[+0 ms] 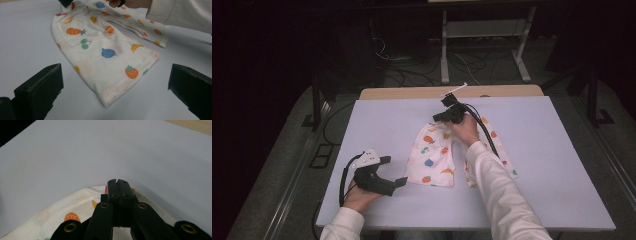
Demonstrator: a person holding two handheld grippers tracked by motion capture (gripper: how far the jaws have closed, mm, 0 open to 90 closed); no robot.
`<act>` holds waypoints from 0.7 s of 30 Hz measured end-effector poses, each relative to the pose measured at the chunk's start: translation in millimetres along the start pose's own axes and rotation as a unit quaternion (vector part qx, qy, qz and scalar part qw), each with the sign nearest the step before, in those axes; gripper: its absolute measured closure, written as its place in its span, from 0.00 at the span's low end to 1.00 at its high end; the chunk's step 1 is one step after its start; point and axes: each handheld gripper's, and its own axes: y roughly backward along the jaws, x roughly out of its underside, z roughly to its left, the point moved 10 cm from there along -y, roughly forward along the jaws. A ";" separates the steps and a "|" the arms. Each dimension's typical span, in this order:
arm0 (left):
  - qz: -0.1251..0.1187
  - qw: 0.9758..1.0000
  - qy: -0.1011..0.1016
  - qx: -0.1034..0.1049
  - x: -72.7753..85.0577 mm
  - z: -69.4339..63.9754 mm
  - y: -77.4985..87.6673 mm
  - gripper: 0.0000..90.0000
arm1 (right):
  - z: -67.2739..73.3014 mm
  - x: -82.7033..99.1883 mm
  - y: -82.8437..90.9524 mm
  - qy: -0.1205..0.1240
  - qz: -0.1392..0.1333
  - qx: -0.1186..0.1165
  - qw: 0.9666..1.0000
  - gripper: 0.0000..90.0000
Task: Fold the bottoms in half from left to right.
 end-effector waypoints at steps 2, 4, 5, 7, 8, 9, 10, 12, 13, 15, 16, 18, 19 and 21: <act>0.005 1.000 0.005 0.001 -0.7 -0.8 -2.0 0.00 | 1.2 0.0 2.9 0.005 0.000 0.002 1.000 0.98; 0.010 1.000 0.009 0.003 -1.4 -1.9 -3.8 0.00 | 1.8 -0.5 4.9 0.005 -0.001 0.001 1.000 0.98; 0.012 1.000 0.011 0.004 -2.0 -2.6 -5.2 0.00 | 2.3 -1.3 5.9 0.005 -0.003 0.000 1.000 0.98; 0.020 1.000 0.014 0.005 -2.0 -3.3 -7.2 0.00 | 2.7 -2.7 7.8 0.007 -0.006 -0.001 1.000 0.98; 0.024 1.000 0.016 0.006 -1.7 -3.0 -8.2 0.00 | 2.8 -3.4 8.4 0.009 -0.007 0.000 1.000 0.98; 0.028 0.999 0.020 0.005 -1.3 -2.5 -9.4 0.00 | 3.0 -3.9 9.1 0.011 -0.008 0.001 1.000 0.98; 0.033 0.999 0.024 0.006 -0.6 -1.7 -10.4 0.00 | 3.6 -4.7 11.0 0.011 -0.008 0.000 1.000 0.98; 0.036 0.999 0.028 0.007 -0.3 -0.1 -11.9 0.00 | 3.3 -5.1 11.7 0.012 -0.008 0.001 1.000 0.98; 0.038 0.999 0.033 0.006 -0.5 0.9 -12.5 0.00 | 2.8 -6.2 13.7 0.009 -0.010 0.001 1.000 0.98; 0.041 0.998 0.040 0.007 -2.1 2.8 -12.9 0.00 | 1.7 -7.6 16.7 0.006 -0.014 0.002 1.000 0.98; 0.041 0.998 0.041 0.007 -3.3 3.1 -13.1 0.00 | 1.7 -7.6 16.7 0.006 -0.014 0.002 1.000 0.98; 0.043 0.998 0.043 0.009 -6.7 3.7 -13.6 0.00 | 1.1 -8.4 18.5 0.005 -0.015 0.003 1.000 0.98; 0.044 0.998 0.042 0.008 -7.8 4.2 -13.8 0.00 | 0.6 -8.8 19.6 0.005 -0.016 0.004 1.000 0.98; 0.047 0.998 0.041 0.007 -11.2 5.5 -14.1 0.00 | 0.2 -9.6 21.2 0.004 -0.018 0.003 1.000 0.98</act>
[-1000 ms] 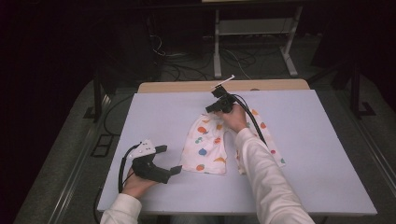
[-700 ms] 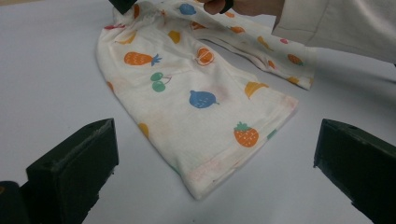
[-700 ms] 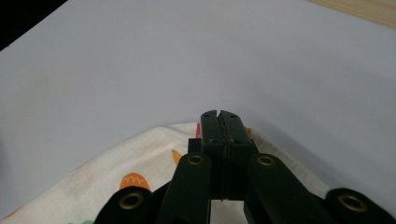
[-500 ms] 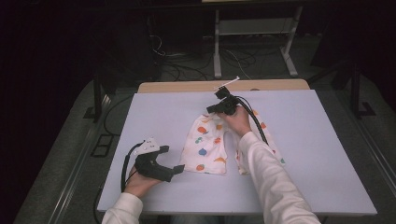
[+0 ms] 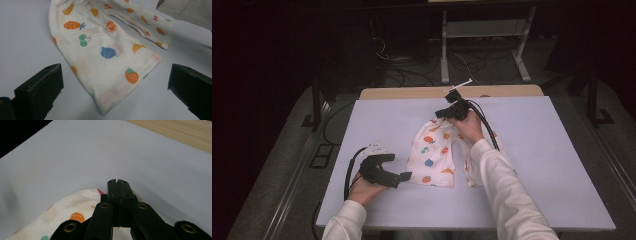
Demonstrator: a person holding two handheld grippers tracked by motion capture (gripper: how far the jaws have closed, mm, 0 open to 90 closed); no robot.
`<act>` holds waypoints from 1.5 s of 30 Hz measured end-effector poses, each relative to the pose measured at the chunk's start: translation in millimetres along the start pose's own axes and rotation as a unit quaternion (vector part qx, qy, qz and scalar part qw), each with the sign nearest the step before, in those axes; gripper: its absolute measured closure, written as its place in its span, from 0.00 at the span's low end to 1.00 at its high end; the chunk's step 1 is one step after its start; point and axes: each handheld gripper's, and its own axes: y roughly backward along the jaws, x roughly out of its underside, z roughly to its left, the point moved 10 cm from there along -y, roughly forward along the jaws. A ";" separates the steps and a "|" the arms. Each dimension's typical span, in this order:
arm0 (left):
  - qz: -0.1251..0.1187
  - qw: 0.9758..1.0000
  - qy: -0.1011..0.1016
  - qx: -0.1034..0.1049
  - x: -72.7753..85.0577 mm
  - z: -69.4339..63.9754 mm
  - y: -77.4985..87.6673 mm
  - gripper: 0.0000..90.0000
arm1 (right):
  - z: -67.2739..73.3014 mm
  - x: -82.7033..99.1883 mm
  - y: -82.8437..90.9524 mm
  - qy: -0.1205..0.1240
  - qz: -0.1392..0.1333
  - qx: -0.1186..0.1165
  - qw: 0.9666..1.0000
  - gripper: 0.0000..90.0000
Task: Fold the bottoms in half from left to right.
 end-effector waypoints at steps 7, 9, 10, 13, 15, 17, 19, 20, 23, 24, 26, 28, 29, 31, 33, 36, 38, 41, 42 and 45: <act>0.015 1.000 0.015 -0.008 -5.9 9.8 -1.4 0.00 | 1.7 0.1 1.8 0.001 0.002 0.001 1.000 0.98; 0.023 0.999 0.029 -0.007 -4.4 12.2 -3.2 0.00 | 1.9 0.4 1.8 0.003 0.003 0.001 1.000 0.98; 0.026 0.999 0.038 -0.004 -3.9 12.2 -4.6 0.00 | 2.4 0.6 1.8 0.002 0.003 0.000 1.000 0.98; 0.042 0.998 0.044 -0.004 0.5 13.8 -8.1 0.00 | 2.4 0.9 1.8 0.002 0.003 0.000 1.000 0.98; 0.051 0.997 0.052 -0.004 3.9 15.9 -10.4 0.00 | 1.8 0.5 1.9 0.000 0.000 0.001 1.000 0.98; 0.054 0.997 0.061 -0.003 5.7 17.6 -11.9 0.00 | 2.4 0.1 2.3 -0.002 0.000 0.001 1.000 0.98; 0.060 0.996 0.067 -0.001 7.4 18.2 -13.3 0.00 | 3.0 -0.1 2.5 -0.002 0.000 0.001 1.000 0.98; 0.064 0.995 0.071 0.001 8.5 18.2 -14.0 0.00 | 3.5 0.0 2.5 -0.002 0.000 -0.002 1.000 0.98; 0.072 0.994 0.084 0.001 12.3 18.9 -16.2 0.00 | 3.7 -0.1 2.8 -0.002 -0.003 -0.004 1.000 0.98; 0.075 0.993 0.088 0.000 14.5 19.4 -17.3 0.00 | 3.6 0.1 2.7 -0.002 -0.003 -0.004 1.000 0.98; 0.077 0.993 0.092 0.002 17.2 19.3 -18.5 0.01 | 3.2 0.6 2.7 -0.002 -0.003 -0.003 1.000 0.98; 0.077 0.992 0.101 0.012 19.0 16.7 -20.0 0.02 | 3.0 0.7 2.9 -0.003 -0.005 -0.003 1.000 0.98; 0.078 0.991 0.110 0.026 19.6 14.1 -20.6 0.02 | 2.6 0.8 3.0 -0.002 -0.006 -0.002 1.000 0.98; 0.080 0.989 0.117 0.037 21.1 11.1 -21.6 0.03 | 1.9 0.9 4.0 -0.002 -0.007 -0.003 1.000 0.98; 0.090 0.989 0.114 0.037 24.1 10.2 -23.0 0.06 | 2.1 0.9 4.5 -0.005 -0.009 -0.006 1.000 0.98; 0.101 0.988 0.113 0.033 27.6 10.2 -24.5 0.09 | 1.8 1.4 4.8 -0.005 -0.008 -0.006 1.000 0.98; 0.102 0.988 0.115 0.030 29.0 11.1 -24.6 0.13 | 1.9 1.4 5.0 -0.004 -0.008 -0.006 1.000 0.98; 0.102 0.987 0.120 0.029 30.6 13.3 -24.3 0.17 | 2.2 1.0 5.4 -0.004 -0.009 -0.007 1.000 0.98; 0.100 0.987 0.121 0.031 31.1 14.0 -23.8 0.18 | 2.1 1.0 5.5 -0.004 -0.009 -0.006 1.000 0.98; 0.097 0.987 0.125 0.035 31.7 15.5 -22.9 0.23 | 2.6 1.2 4.8 -0.004 -0.009 -0.009 1.000 0.98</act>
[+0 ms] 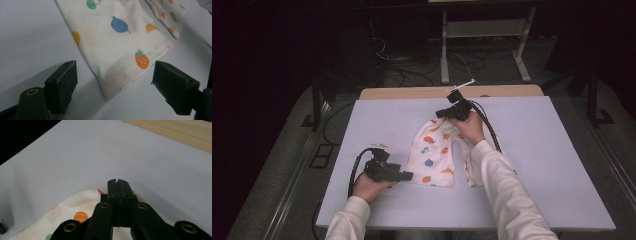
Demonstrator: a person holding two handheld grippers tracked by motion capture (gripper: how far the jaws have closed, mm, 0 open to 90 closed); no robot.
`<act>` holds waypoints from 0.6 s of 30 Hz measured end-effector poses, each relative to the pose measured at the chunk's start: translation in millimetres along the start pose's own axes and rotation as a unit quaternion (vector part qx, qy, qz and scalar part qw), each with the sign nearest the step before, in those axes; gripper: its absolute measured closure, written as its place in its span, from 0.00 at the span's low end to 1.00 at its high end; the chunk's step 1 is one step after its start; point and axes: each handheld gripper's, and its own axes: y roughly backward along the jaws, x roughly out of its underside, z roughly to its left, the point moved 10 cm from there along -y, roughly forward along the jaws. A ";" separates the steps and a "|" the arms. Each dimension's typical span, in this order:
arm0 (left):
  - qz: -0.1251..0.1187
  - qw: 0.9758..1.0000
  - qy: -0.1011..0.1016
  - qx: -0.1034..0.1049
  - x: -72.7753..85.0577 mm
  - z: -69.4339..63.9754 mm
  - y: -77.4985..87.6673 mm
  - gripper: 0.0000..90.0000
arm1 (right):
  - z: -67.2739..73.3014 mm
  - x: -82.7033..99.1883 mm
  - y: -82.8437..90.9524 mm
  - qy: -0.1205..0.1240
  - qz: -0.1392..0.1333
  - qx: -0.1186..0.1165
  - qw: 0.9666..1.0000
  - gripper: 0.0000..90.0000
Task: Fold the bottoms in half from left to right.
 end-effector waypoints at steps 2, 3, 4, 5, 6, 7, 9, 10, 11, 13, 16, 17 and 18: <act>0.000 1.000 0.001 0.000 0.5 1.5 0.3 0.26 | 0.0 0.3 -0.5 0.000 0.000 0.000 1.000 0.98; -0.001 1.000 0.003 -0.001 0.2 2.4 0.6 0.28 | 0.0 0.4 -0.6 -0.001 0.000 -0.001 1.000 0.98; -0.002 1.000 0.004 -0.001 0.1 2.8 0.8 0.30 | -0.2 0.4 -0.4 0.000 -0.001 0.000 1.000 0.98; -0.001 1.000 0.005 -0.001 0.1 3.5 1.0 0.32 | -0.1 0.3 -0.2 -0.001 -0.001 -0.001 1.000 0.98; -0.001 1.000 0.006 -0.002 -0.1 4.0 1.1 0.34 | -0.2 0.1 0.2 0.000 -0.001 -0.002 1.000 0.98; -0.002 1.000 0.009 0.000 -0.4 4.0 1.0 0.36 | -0.3 -0.1 0.5 0.000 -0.002 -0.001 1.000 0.98; -0.001 1.000 0.010 0.001 -0.1 4.3 0.5 0.39 | -0.3 -0.5 1.3 -0.001 -0.003 -0.002 1.000 0.98; -0.001 1.000 0.011 0.002 -0.3 4.2 0.4 0.41 | -0.3 -0.6 1.8 -0.001 -0.003 -0.002 1.000 0.98; -0.001 1.000 0.013 0.003 -0.3 4.1 0.0 0.43 | -0.6 -0.9 2.1 -0.001 -0.004 -0.002 1.000 0.98; 0.000 1.000 0.014 0.004 -0.6 4.4 -0.9 0.48 | -0.7 -1.4 2.7 -0.002 -0.006 -0.002 1.000 0.98; 0.007 1.000 0.010 0.006 0.1 5.0 -1.9 0.57 | -0.6 -1.5 2.8 -0.001 -0.006 -0.002 1.000 0.98; 0.008 1.000 0.011 0.005 0.1 6.0 -1.8 0.61 | -0.4 -1.4 2.5 -0.001 -0.006 -0.002 1.000 0.98; 0.008 1.000 0.012 0.006 0.1 6.6 -1.7 0.64 | -0.3 -1.2 2.2 0.000 -0.006 -0.002 1.000 0.98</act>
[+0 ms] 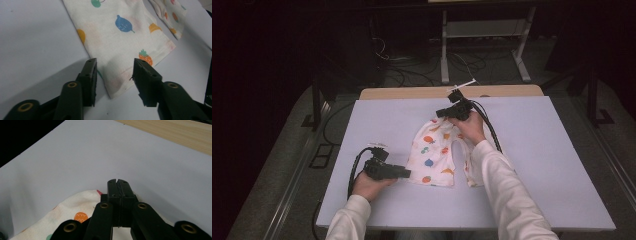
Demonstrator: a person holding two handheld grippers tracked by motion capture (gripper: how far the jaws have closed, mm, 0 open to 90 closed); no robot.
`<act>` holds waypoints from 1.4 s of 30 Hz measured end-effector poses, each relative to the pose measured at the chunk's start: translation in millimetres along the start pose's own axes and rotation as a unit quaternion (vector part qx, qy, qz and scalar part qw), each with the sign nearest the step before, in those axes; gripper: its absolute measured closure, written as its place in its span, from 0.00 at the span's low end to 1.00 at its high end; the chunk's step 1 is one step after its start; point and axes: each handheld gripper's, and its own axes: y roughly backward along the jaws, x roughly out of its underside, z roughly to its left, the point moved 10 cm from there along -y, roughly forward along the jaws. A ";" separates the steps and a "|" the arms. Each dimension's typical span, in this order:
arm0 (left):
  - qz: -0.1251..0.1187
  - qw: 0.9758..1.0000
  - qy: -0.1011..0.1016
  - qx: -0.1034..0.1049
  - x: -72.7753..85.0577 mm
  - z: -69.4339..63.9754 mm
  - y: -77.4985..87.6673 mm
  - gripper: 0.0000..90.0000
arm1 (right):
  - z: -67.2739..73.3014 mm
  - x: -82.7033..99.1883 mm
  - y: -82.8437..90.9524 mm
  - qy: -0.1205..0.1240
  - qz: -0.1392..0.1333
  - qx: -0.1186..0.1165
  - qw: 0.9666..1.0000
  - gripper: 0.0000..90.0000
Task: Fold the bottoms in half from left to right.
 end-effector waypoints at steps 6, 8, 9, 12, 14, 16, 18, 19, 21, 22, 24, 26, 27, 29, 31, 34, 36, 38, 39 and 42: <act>0.015 1.000 -0.002 0.011 0.3 -0.9 -3.2 0.76 | 0.3 0.2 -1.5 0.000 -0.001 0.000 1.000 0.98; 0.022 1.000 -0.007 0.011 0.0 -2.2 -5.3 0.79 | 0.2 0.1 -1.6 -0.001 -0.002 -0.001 1.000 0.98; 0.024 1.000 -0.006 0.009 -0.3 -2.5 -6.1 0.82 | 0.2 -0.1 -1.6 -0.001 -0.003 -0.001 1.000 0.98; 0.030 0.999 -0.013 0.003 -1.0 -2.5 -8.4 0.88 | 0.6 0.0 -1.6 0.000 -0.002 0.000 1.000 0.98; 0.031 0.999 -0.013 0.000 -0.9 -3.4 -10.6 0.94 | 0.9 0.2 -1.3 0.002 -0.002 0.000 1.000 0.98; 0.033 0.999 -0.016 -0.002 -0.5 -4.3 -11.2 0.97 | 0.9 0.2 -0.8 0.002 -0.002 0.000 1.000 0.98; 0.036 0.999 -0.025 -0.008 -0.5 -4.6 -10.5 0.98 | 0.5 0.1 -0.4 0.002 -0.003 0.000 1.000 0.98; 0.035 0.999 -0.029 -0.012 -0.9 -4.9 -10.1 0.98 | 0.1 0.1 0.0 0.002 -0.003 0.000 1.000 0.98; 0.034 0.999 -0.034 -0.012 -1.9 -6.6 -9.5 0.98 | -0.7 -0.3 1.2 0.001 -0.003 0.002 1.000 0.98; 0.034 0.999 -0.037 -0.014 -2.3 -7.1 -9.3 0.98 | -0.7 -0.3 1.2 0.001 -0.003 0.002 1.000 0.98; 0.034 0.998 -0.042 -0.014 -3.3 -8.9 -9.5 0.99 | -1.4 -0.7 2.0 0.001 -0.004 0.003 1.000 0.98; 0.035 0.998 -0.045 -0.011 -4.0 -11.6 -9.7 0.99 | -1.7 -0.8 2.4 0.001 -0.005 0.003 1.000 0.98; 0.035 0.998 -0.047 -0.010 -4.5 -12.2 -9.6 0.99 | -1.9 -0.9 2.7 0.001 -0.005 0.004 1.000 0.98; 0.034 0.998 -0.052 -0.009 -6.3 -14.6 -9.1 0.99 | -2.0 -1.2 3.6 0.001 -0.005 0.004 1.000 0.98; 0.031 0.998 -0.056 -0.005 -9.4 -18.8 -7.2 0.99 | -2.3 -1.6 4.4 0.002 -0.006 0.005 1.000 0.98; 0.025 0.998 -0.066 0.000 -15.0 -25.6 -3.9 0.99 | -3.0 -2.0 6.1 0.003 -0.007 0.005 1.000 0.98; 0.020 0.997 -0.073 0.004 -19.5 -31.1 -1.6 0.99 | -3.6 -2.7 7.4 0.002 -0.009 0.005 1.000 0.98; 0.020 0.996 -0.083 0.007 -23.7 -37.2 -0.1 0.99 | -4.2 -3.1 8.8 0.002 -0.010 0.006 1.000 0.98; 0.020 0.996 -0.085 0.008 -24.9 -39.4 0.0 0.99 | -4.7 -3.3 9.6 0.003 -0.011 0.006 1.000 0.98; 0.023 0.995 -0.095 0.015 -28.5 -47.8 -0.8 0.99 | -5.5 -4.3 12.2 0.004 -0.013 0.007 1.000 0.98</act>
